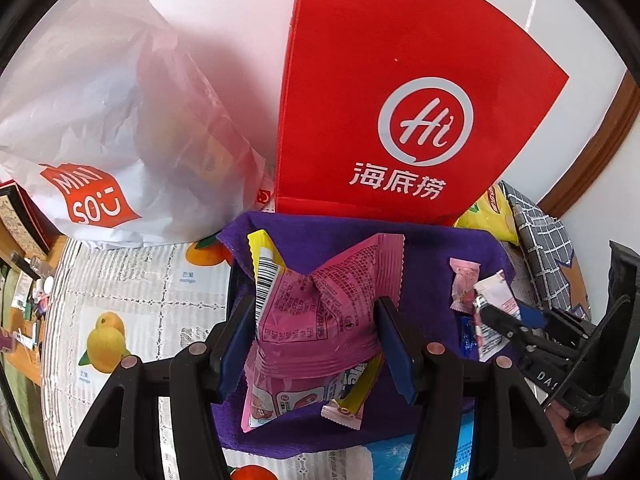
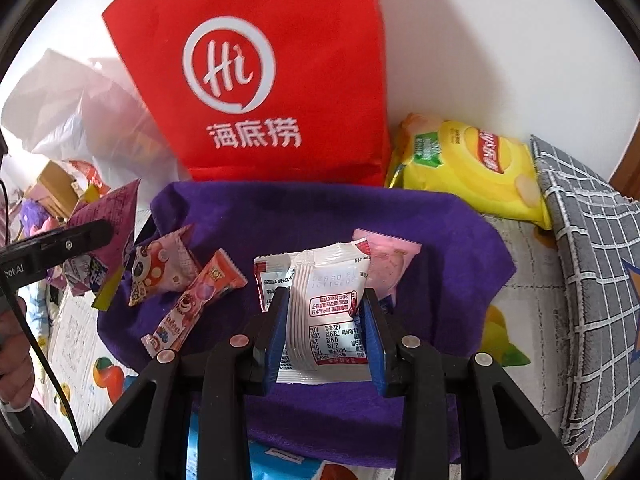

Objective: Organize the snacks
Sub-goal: 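Open the right gripper onto the towel while the left releases the pink bag beside it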

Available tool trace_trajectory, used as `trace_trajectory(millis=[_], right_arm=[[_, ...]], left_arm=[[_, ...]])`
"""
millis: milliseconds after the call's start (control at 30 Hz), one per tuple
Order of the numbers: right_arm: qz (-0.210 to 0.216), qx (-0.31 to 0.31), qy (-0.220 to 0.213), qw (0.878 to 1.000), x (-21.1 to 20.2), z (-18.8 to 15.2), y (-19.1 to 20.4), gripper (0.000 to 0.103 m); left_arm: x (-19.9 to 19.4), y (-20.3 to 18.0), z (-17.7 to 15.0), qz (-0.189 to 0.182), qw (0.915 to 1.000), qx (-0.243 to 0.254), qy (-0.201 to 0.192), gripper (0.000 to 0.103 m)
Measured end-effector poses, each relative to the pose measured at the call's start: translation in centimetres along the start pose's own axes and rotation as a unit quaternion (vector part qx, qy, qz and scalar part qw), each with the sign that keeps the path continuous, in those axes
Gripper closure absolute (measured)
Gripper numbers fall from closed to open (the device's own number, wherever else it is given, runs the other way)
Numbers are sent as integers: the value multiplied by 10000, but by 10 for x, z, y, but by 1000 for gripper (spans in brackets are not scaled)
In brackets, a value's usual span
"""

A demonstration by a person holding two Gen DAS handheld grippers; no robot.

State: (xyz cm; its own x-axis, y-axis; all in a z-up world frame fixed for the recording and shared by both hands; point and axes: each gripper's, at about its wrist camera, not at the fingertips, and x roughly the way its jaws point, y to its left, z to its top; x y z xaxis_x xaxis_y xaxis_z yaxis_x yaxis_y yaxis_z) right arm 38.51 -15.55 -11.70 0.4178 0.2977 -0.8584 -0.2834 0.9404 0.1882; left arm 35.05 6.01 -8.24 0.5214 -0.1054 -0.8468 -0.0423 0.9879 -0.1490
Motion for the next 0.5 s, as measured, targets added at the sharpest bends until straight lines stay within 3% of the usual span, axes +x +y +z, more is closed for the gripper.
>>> trace_trajectory(millis=[500], right_arm=[[-8,35,425,9991,23,-7,2,67]], left_arm=[[2,1,0,28,10000,21,23,45]])
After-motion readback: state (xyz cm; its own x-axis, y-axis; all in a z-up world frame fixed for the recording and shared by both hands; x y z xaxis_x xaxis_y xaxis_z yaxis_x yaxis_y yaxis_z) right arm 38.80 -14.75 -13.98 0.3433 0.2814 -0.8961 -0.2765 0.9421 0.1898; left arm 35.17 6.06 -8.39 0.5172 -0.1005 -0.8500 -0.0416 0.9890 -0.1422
